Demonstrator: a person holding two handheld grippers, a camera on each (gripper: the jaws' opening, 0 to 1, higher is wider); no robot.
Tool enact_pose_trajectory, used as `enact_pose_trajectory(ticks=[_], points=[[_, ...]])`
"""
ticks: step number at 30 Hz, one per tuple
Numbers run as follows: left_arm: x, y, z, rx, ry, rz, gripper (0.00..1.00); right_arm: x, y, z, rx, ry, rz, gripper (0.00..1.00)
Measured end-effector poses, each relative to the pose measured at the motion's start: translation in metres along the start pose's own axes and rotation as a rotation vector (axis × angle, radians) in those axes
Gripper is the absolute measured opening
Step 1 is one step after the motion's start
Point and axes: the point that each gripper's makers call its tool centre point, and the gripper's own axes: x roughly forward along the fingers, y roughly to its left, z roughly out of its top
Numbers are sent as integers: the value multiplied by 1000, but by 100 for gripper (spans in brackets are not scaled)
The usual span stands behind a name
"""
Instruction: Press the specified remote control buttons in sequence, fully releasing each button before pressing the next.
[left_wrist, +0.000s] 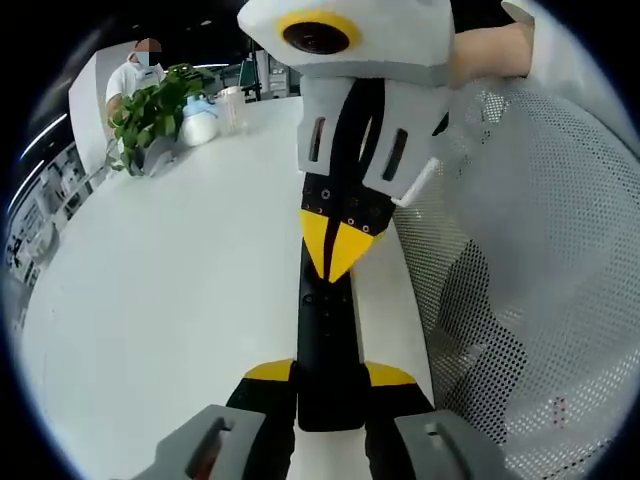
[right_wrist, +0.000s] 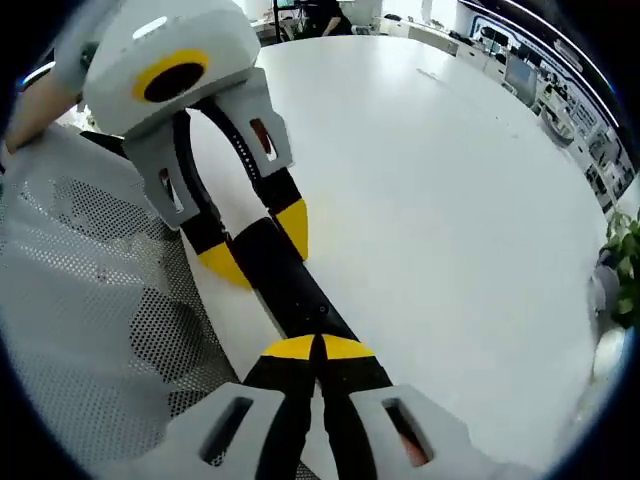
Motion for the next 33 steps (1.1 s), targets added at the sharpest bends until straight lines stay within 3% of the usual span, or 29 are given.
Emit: enact_pose_trajectory(ticks=[10,14,18,24,29,33], points=[[0,0,0,0,-1,-1,25,3,2,-1,-50,47,20,0],[0,0,0,-2,-1,-2,25,5,3,0,-135,85,2,0],[0,-1,0,-2,-1,-2,25,5,3,0,-153,106,3,0],[0,0,0,-3,-3,-1,25,5,1,-1,-126,116,22,0],[0,0,0,-4,-3,-2,25,4,2,-2,-99,84,22,0],[0,0,0,-4,-2,-3,25,3,0,0,-66,81,63,0]])
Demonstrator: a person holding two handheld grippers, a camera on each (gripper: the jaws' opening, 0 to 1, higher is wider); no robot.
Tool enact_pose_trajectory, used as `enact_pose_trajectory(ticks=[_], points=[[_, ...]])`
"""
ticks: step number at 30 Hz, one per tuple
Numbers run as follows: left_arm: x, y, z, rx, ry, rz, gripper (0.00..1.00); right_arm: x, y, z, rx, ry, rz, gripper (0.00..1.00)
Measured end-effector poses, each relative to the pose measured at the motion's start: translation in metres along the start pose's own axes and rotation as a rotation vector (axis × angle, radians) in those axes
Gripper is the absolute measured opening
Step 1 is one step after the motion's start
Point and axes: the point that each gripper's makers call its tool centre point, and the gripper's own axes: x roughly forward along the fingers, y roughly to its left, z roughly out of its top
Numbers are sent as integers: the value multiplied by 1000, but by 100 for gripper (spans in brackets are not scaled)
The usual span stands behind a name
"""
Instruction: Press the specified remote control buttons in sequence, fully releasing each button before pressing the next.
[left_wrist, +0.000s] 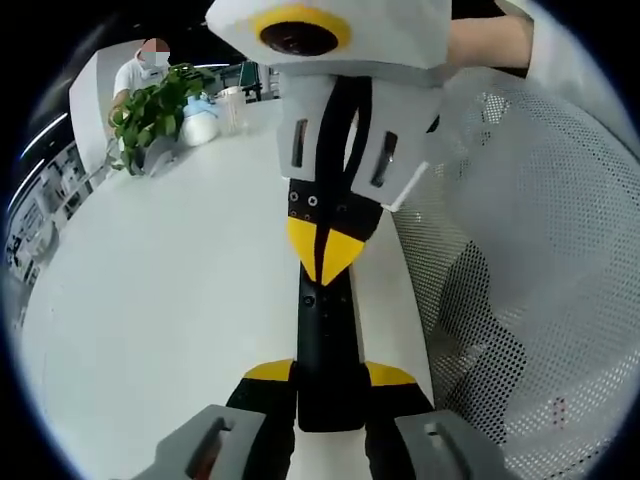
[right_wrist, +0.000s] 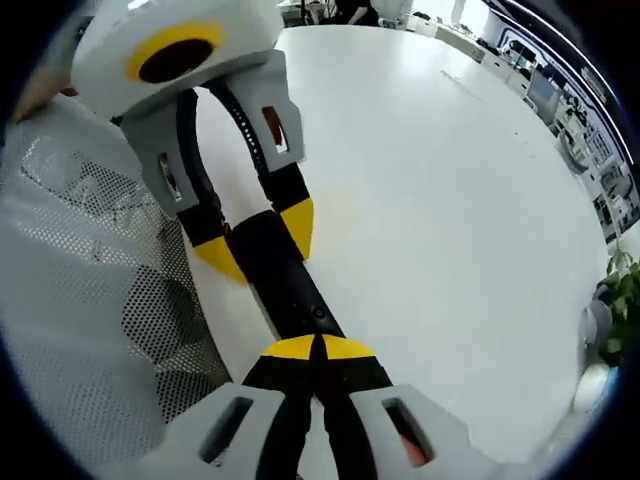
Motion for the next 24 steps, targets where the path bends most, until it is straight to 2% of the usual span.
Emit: enact_pose_trajectory(ticks=[7,21,24], points=[[1,0,0,-3,-4,1,25,0,-3,1,13,-11,7,0],[1,1,0,0,0,-1,25,2,-6,0,17,23,-3,0],[1,1,0,2,1,0,25,2,-7,0,44,20,9,0]])
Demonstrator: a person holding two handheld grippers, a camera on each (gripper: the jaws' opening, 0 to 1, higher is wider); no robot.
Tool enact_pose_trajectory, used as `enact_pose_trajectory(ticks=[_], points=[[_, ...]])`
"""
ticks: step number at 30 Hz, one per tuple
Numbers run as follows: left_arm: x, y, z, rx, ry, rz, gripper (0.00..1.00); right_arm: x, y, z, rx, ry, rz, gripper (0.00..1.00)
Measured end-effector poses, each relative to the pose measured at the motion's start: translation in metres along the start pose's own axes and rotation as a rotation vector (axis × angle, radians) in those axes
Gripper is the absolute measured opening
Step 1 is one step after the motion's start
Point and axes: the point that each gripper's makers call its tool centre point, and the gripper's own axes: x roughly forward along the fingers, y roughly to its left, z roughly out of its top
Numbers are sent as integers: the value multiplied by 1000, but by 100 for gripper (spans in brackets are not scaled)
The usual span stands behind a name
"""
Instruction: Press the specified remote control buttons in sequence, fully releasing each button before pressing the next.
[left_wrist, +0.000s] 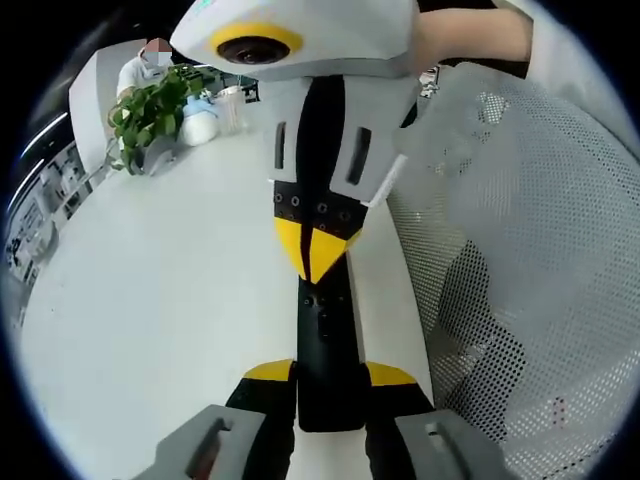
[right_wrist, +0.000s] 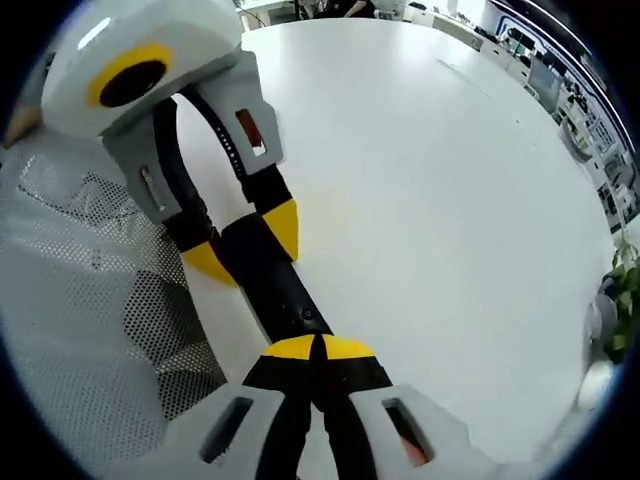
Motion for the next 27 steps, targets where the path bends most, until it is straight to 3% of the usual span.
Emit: enact_pose_trajectory(ticks=[13,22,27], points=[[0,0,0,2,1,1,25,-1,-1,-2,101,-44,57,0],[0,0,1,-4,-1,1,25,-2,1,-1,132,-145,36,0],[0,0,1,-5,1,2,25,-2,0,0,124,-146,29,0]])
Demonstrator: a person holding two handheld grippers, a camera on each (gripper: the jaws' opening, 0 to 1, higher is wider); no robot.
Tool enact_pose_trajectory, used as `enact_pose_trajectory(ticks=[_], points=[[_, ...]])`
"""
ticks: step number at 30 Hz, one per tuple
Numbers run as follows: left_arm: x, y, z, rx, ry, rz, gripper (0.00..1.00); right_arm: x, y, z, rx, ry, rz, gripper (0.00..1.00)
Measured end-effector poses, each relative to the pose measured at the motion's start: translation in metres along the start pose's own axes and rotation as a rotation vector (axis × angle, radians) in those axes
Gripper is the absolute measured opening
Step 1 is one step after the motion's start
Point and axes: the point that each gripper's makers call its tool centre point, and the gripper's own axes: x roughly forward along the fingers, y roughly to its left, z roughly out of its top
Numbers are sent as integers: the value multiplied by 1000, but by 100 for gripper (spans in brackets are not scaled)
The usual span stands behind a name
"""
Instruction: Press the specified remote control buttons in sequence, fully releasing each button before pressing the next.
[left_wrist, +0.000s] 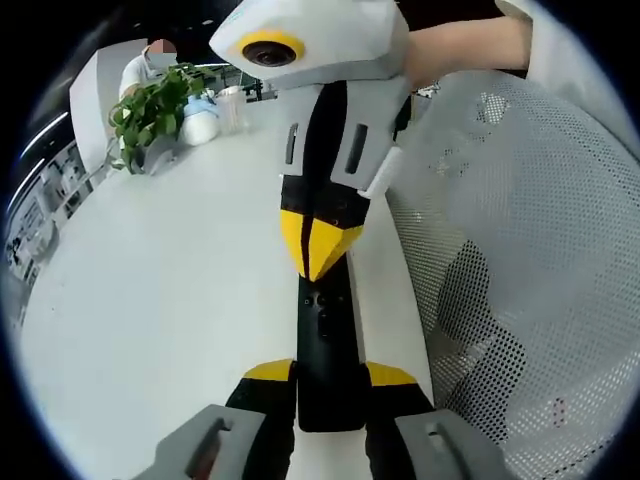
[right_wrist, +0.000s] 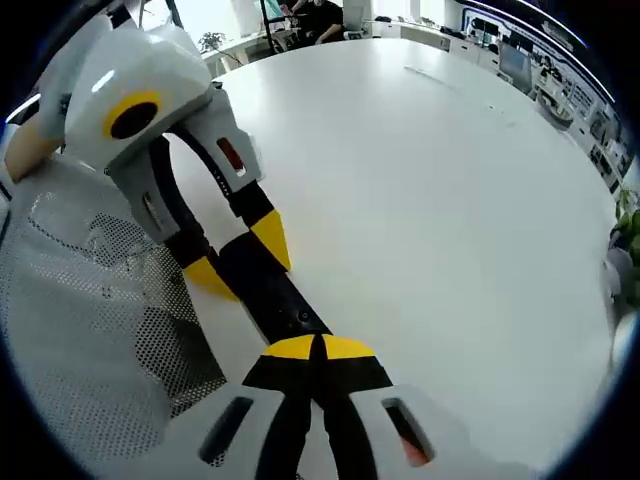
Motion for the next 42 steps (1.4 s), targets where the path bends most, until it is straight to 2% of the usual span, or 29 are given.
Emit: enact_pose_trajectory(ticks=[12,18,27,32,36,38,42], points=[[0,0,1,0,1,1,25,-5,-5,-8,10,46,-8,0],[0,0,1,0,2,0,25,-2,-3,-6,-61,108,-34,0],[0,0,1,1,2,1,25,-2,-7,-8,-12,140,-4,0],[0,0,1,4,3,2,25,0,-7,-7,9,211,15,0],[0,0,0,5,2,4,25,0,-6,-7,-1,240,25,0],[0,0,0,4,1,4,25,-1,-7,-8,8,240,31,0],[0,1,0,2,1,3,25,-2,-6,-9,30,189,11,0]])
